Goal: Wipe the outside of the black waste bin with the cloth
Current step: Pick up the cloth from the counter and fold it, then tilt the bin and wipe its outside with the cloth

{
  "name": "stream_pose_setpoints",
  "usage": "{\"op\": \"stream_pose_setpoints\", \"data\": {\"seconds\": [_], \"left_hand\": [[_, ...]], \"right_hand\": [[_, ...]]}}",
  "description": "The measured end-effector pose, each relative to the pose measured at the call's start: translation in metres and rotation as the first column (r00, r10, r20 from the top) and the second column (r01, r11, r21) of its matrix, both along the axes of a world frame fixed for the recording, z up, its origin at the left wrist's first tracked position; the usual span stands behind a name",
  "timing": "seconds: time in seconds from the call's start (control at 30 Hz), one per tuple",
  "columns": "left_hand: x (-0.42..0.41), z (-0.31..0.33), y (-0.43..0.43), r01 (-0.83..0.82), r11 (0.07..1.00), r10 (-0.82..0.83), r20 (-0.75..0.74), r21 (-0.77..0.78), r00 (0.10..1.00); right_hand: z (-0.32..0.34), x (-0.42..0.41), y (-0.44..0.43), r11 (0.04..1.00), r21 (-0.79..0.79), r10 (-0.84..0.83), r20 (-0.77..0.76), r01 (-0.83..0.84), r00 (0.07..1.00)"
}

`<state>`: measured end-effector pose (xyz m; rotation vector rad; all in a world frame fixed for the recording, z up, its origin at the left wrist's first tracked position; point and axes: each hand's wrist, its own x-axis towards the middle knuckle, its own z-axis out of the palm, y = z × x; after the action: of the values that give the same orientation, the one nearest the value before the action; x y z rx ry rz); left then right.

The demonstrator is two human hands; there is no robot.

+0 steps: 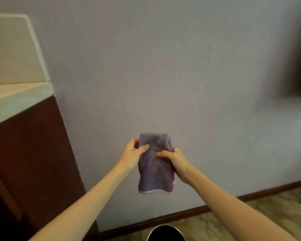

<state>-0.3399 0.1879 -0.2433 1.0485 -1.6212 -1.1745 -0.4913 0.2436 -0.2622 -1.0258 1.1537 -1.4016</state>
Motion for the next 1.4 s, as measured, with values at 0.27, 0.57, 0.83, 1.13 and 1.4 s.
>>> {"op": "stream_pose_setpoints", "data": {"seconds": [0.27, 0.57, 0.83, 1.13, 1.4], "left_hand": [[-0.008, -0.171, -0.013, -0.019, 0.998, 0.018, 0.01, 0.064, 1.0], [-0.024, -0.327, -0.026, -0.021, 1.0, 0.02, 0.049, 0.02, 0.999], [-0.04, -0.431, -0.02, -0.02, 1.0, 0.02, 0.016, 0.02, 1.0], [-0.068, -0.489, 0.006, 0.182, 0.982, -0.18, -0.047, 0.049, 0.983], [-0.076, -0.567, 0.05, 0.355, 0.933, -0.265, 0.549, -0.062, 0.793]], "right_hand": [[-0.16, -0.005, -0.007, 0.997, 0.076, -0.029, -0.004, 0.029, 1.0], [-0.31, -0.021, -0.019, 0.991, 0.101, -0.095, 0.035, 0.091, 0.995], [-0.41, -0.034, -0.006, 0.995, 0.044, -0.082, -0.116, 0.088, 0.99], [-0.463, -0.062, 0.018, 0.95, 0.139, -0.282, 0.013, 0.278, 0.959], [-0.507, -0.108, 0.063, 0.788, 0.252, -0.594, 0.073, 0.562, 0.801]]}}
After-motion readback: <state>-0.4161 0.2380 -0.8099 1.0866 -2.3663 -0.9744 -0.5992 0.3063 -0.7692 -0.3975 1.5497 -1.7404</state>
